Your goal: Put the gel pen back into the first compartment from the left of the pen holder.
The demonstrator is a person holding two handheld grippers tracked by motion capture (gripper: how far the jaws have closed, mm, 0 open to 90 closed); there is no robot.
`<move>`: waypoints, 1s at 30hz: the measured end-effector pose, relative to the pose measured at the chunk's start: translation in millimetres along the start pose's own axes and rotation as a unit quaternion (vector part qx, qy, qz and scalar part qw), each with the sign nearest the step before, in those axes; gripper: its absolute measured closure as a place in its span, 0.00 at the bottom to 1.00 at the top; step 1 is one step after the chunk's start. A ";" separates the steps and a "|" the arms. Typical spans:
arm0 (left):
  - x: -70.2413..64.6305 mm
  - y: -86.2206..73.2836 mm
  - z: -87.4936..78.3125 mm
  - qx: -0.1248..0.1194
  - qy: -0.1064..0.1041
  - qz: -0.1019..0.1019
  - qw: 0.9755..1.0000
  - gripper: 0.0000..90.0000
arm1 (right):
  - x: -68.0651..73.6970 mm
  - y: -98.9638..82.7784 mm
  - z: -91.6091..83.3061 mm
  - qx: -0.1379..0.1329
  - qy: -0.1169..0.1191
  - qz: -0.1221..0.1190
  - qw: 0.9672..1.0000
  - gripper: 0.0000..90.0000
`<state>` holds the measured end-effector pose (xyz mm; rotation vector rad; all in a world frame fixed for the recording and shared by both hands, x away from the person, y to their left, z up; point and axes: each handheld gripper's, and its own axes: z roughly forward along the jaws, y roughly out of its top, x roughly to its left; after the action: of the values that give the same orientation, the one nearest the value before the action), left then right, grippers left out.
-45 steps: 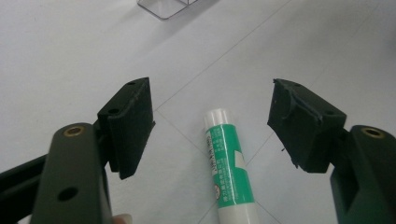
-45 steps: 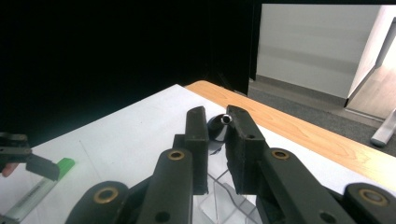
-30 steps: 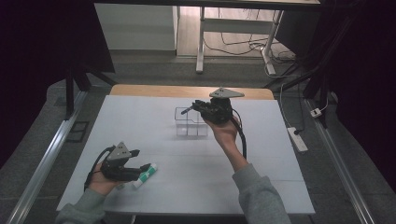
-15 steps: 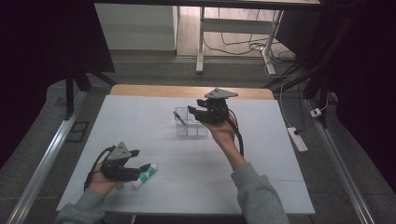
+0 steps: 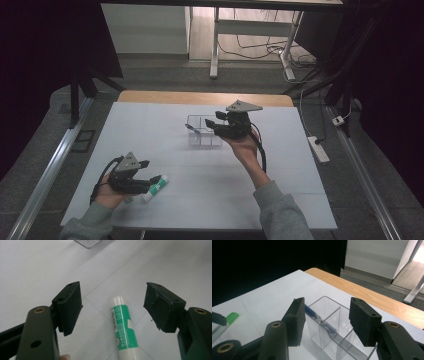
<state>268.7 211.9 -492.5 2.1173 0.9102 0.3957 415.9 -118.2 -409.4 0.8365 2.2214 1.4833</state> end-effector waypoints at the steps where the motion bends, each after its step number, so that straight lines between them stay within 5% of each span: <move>1: 0.0 0.0 0.0 0.000 0.000 0.000 1.000 0.33 | 0.0 -1.4 -1.8 0.000 0.000 0.000 1.000 0.52; 12: 0.1 -0.1 -0.8 -0.001 0.002 0.001 1.000 0.33 | -1.6 -20.7 -33.3 -0.010 0.009 0.006 1.000 0.52; 30: -0.1 0.0 -0.4 0.001 0.004 0.001 1.000 0.33 | -12.5 -66.4 -87.8 0.019 -0.007 0.002 1.000 0.52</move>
<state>268.4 212.1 -492.2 2.1192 0.9140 0.4042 356.3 -207.7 -436.0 0.8608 2.2457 1.4360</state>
